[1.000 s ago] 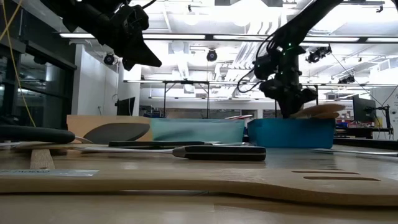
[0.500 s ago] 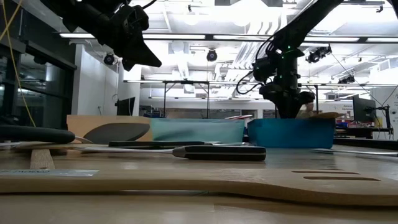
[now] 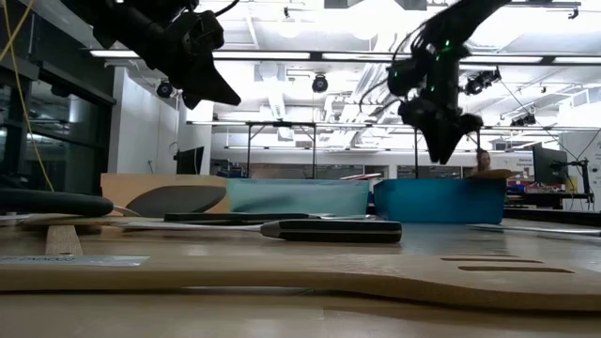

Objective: Pick & Place Kitchen Items
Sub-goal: Put the black knife into the orange bin

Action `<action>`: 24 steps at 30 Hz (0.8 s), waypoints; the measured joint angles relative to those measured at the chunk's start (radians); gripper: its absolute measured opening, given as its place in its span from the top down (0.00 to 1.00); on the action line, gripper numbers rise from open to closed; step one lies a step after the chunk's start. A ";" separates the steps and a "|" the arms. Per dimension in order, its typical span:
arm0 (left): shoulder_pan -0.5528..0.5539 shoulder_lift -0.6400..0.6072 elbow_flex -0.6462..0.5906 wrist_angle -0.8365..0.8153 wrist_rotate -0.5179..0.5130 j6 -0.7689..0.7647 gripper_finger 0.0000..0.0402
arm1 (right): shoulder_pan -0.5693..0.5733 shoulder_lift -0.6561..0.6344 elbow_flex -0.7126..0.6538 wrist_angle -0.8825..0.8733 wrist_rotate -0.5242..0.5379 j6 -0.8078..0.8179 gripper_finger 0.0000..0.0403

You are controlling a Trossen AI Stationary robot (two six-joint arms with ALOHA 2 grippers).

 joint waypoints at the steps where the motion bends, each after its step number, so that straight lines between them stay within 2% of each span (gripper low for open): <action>1: 0.000 0.000 0.000 0.000 0.000 0.000 1.00 | 0.019 -0.016 0.000 -0.025 0.011 0.013 0.74; 6: 0.000 0.000 0.000 -0.001 0.000 0.009 1.00 | 0.163 -0.086 0.000 -0.149 0.056 0.132 0.74; 12: 0.000 0.000 0.000 -0.023 0.000 0.027 1.00 | 0.420 -0.156 -0.062 -0.210 0.093 0.304 0.74; 18: 0.000 0.000 0.000 -0.021 0.000 0.034 1.00 | 0.672 -0.174 -0.163 -0.211 0.031 0.572 0.72; 24: 0.000 0.000 0.000 -0.021 0.000 0.034 1.00 | 0.915 -0.174 -0.236 -0.153 -0.026 0.851 0.60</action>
